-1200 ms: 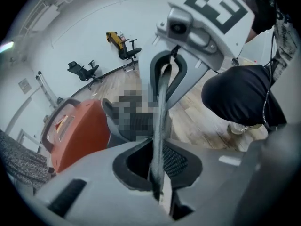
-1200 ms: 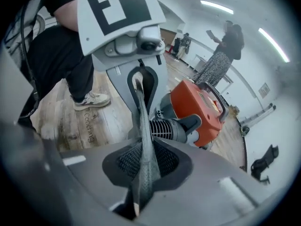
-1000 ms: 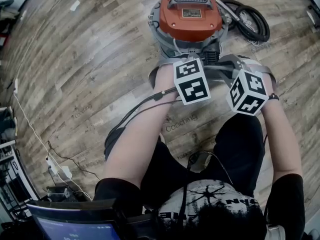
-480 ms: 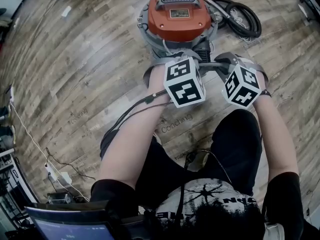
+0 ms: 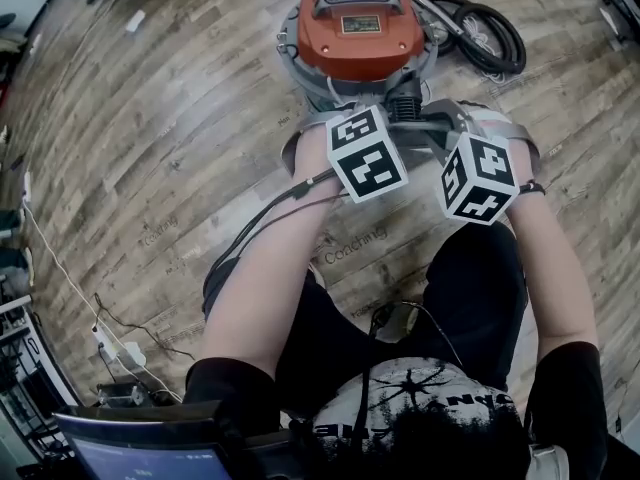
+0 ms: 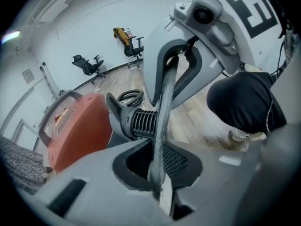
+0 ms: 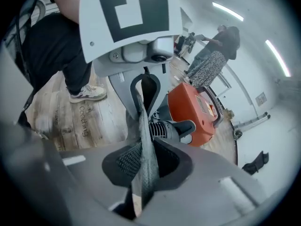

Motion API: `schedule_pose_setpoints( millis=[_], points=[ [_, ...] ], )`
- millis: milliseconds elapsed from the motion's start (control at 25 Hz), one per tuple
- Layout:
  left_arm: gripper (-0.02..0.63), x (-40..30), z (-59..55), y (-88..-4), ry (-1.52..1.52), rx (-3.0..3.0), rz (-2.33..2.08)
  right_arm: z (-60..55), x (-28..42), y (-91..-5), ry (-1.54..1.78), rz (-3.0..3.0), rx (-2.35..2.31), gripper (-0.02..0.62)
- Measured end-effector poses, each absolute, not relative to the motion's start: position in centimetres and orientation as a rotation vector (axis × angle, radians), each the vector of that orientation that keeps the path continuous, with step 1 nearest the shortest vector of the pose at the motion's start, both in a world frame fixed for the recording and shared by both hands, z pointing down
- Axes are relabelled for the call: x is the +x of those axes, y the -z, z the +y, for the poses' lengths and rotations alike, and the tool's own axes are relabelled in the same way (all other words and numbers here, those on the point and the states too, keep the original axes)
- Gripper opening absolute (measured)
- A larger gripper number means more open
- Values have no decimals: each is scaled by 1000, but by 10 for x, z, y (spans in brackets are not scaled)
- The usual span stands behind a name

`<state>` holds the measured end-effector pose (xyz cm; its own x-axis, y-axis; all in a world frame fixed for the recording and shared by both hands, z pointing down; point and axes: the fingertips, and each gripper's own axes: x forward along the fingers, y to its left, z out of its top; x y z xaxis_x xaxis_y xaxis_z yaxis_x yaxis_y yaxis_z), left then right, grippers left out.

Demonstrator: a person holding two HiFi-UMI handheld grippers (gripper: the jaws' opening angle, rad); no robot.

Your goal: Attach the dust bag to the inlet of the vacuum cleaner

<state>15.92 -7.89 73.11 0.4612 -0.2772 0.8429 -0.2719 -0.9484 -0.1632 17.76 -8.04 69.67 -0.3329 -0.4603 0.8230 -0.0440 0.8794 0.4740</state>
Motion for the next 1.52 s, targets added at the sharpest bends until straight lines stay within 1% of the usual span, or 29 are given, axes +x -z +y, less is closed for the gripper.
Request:
schedule_pose_setpoints(
  millis=[200, 400, 600, 880, 1120, 1320, 1400, 1520],
  points=[
    [40, 171, -87, -716, 1474, -2687, 532, -92, 195, -707, 284, -1943, 481, 49],
    [51, 177, -89, -711, 1448, -2665, 524, -95, 202, -717, 230, -1937, 498, 46],
    [48, 175, -91, -711, 1457, -2715, 533, -95, 200, -707, 339, -1881, 443, 46],
    [34, 164, -87, -733, 1565, -2687, 520, -89, 179, -693, 494, -1795, 363, 51],
    [38, 177, -92, -715, 1427, -2720, 519, -97, 200, -702, 334, -1933, 485, 49],
    [43, 185, -92, -702, 1375, -2688, 483, -100, 210, -708, 247, -1955, 513, 49],
    [43, 186, -91, -700, 1359, -2697, 477, -101, 210, -709, 250, -1943, 497, 49],
    [40, 183, -91, -704, 1367, -2710, 488, -101, 207, -705, 359, -1880, 439, 49]
  ],
)
